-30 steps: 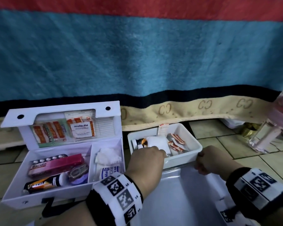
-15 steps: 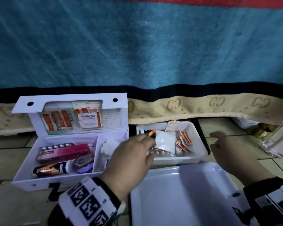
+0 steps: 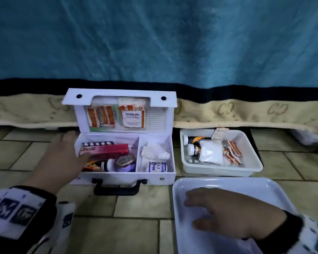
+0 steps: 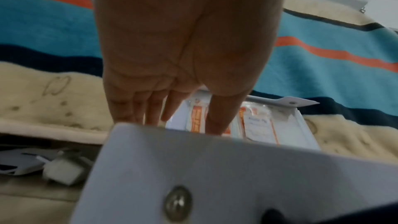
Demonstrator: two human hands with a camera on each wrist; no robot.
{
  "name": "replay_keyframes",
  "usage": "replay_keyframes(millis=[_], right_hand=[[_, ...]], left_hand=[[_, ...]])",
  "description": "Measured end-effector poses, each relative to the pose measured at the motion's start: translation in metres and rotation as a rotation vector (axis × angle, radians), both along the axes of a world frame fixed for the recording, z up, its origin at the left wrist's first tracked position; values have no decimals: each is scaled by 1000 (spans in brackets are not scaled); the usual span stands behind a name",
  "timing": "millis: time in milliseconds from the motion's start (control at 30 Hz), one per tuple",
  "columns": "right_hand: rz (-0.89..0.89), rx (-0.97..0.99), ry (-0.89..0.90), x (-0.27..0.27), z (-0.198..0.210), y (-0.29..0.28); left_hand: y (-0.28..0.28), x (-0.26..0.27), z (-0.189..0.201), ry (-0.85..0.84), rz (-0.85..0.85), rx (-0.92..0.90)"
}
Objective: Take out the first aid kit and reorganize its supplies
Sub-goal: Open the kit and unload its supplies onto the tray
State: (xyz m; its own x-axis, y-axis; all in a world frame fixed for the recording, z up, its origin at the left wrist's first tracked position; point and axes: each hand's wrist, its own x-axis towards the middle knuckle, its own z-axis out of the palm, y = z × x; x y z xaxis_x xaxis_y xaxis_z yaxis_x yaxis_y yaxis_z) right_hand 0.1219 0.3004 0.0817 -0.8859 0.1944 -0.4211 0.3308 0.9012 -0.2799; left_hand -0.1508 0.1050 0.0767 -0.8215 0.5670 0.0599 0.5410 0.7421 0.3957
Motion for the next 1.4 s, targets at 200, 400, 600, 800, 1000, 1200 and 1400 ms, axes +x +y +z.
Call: replay_keyframes(millis=[200,400,600,800,1000,1200,1400], right_hand=[[-67,44,-4,-7,-9,-12],[-134,122,-16,-10,-12,-27],[-308,107,349,-65,38,-63],[-161,252,188,-159,42,-95],[-112,446,23,-190,17,-85],[-70,536,93,-199,-4,-69],[23,530,-17,-203,-6,-63]], left_hand=[[0,-25,-21,-56,-97,-134],[-3,-37,-31,-208,-118,-43],[-1,-42,-38,-238,-162,-116],[-2,-40,-35,-307,-145,-99],[-3,-36,-30,-330,-121,-135],[-3,-36,-29,-357,-121,-144],[-1,-34,-28,-388,-109,-135]])
